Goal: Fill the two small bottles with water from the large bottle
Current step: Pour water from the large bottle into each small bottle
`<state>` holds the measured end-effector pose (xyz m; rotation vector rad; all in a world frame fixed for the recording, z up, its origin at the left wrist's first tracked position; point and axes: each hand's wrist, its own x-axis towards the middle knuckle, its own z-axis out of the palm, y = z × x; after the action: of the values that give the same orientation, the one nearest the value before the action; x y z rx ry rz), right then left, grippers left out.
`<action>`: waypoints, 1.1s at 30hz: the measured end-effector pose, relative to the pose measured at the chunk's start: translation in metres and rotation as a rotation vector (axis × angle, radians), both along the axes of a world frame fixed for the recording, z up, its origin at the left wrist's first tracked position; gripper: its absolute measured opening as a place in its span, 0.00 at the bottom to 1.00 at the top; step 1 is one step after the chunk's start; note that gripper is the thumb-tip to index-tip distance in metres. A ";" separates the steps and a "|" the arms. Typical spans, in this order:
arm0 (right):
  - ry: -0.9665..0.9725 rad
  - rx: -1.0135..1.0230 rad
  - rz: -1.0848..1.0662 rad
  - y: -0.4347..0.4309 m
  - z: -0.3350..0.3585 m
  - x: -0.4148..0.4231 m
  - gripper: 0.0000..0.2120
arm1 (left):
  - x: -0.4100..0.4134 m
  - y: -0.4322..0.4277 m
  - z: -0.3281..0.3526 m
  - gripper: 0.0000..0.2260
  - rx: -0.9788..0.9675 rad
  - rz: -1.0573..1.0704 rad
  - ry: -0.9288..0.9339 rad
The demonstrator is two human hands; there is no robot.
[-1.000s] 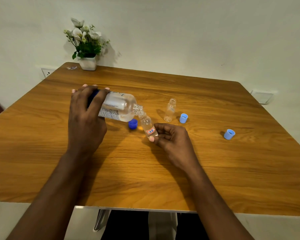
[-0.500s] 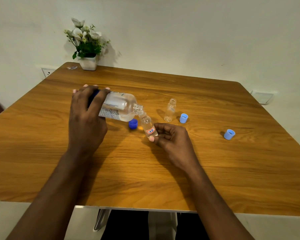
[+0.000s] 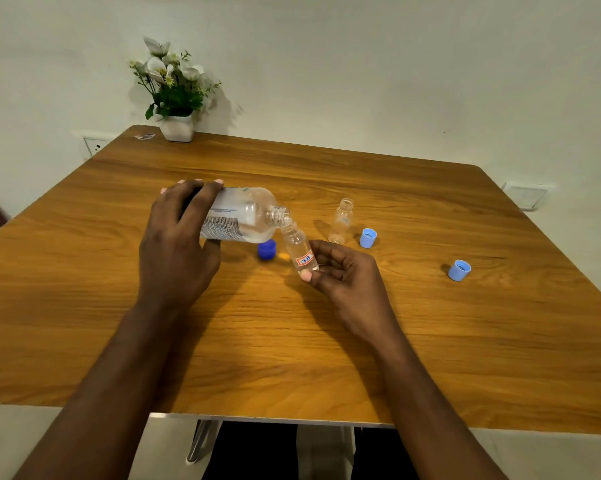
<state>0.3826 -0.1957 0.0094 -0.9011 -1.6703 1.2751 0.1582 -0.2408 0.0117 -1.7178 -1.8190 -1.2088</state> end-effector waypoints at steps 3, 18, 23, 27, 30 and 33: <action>0.013 0.007 0.008 0.000 0.000 -0.001 0.25 | 0.002 0.000 -0.001 0.32 -0.019 -0.009 -0.012; 0.028 0.009 -0.037 0.000 0.001 -0.003 0.18 | 0.006 -0.002 -0.003 0.32 -0.150 -0.059 -0.043; 0.019 0.012 -0.045 0.001 -0.001 -0.004 0.17 | 0.006 0.000 -0.005 0.33 -0.152 -0.083 -0.122; 0.007 0.016 -0.049 0.001 -0.003 -0.004 0.16 | 0.007 0.003 -0.008 0.34 -0.166 -0.081 -0.233; -0.009 0.017 -0.049 0.000 -0.003 -0.005 0.16 | 0.007 0.005 -0.008 0.35 -0.178 -0.075 -0.316; -0.051 0.025 -0.064 0.002 -0.006 -0.005 0.16 | 0.007 0.005 -0.006 0.34 -0.178 -0.088 -0.403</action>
<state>0.3772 -0.1938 0.0035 -0.9722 -1.6800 1.1953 0.1655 -0.2356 0.0055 -1.7601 -2.1553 -1.5639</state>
